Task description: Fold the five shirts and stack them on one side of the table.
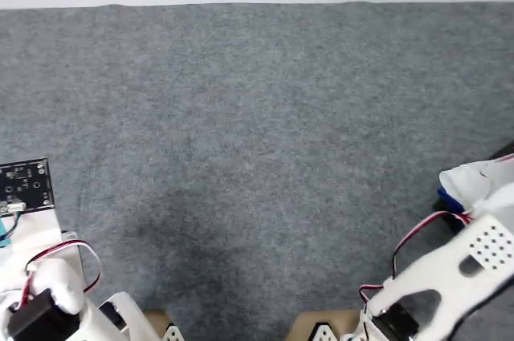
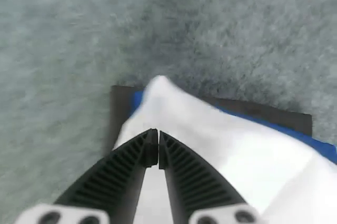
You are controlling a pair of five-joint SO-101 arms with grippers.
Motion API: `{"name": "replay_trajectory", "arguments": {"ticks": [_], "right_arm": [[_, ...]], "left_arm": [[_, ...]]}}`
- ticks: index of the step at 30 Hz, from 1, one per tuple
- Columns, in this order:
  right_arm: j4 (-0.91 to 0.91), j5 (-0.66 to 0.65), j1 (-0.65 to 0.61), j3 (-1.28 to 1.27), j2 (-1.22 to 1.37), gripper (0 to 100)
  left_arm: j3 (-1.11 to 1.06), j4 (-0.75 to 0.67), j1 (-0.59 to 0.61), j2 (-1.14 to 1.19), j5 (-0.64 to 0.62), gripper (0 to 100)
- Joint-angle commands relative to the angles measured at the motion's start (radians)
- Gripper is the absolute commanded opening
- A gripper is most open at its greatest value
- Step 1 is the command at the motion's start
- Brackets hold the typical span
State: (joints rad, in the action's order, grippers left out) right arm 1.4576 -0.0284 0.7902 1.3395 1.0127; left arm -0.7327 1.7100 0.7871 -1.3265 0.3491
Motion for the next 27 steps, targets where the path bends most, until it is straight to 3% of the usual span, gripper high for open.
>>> {"name": "replay_trajectory", "arguments": {"ticks": [1,5,13,22,27], "right_arm": [[0.165,-0.018,-0.085,0.176,-0.067,1.0],[0.340,-0.063,-0.170,0.203,-0.065,0.9],[0.338,-0.064,-0.180,0.080,-0.127,0.9],[0.334,-0.064,-0.206,-0.508,-0.377,0.9],[0.329,-0.064,-0.209,-0.750,-0.375,0.9]], "left_arm": [[0.002,-0.021,-0.005,-0.003,0.006,0],[0.002,-0.020,-0.005,-0.003,0.006,0],[0.002,-0.020,-0.005,-0.003,0.006,0],[0.001,-0.021,-0.005,-0.003,0.006,0],[-0.024,-0.035,-0.005,-0.003,0.006,0]]}}
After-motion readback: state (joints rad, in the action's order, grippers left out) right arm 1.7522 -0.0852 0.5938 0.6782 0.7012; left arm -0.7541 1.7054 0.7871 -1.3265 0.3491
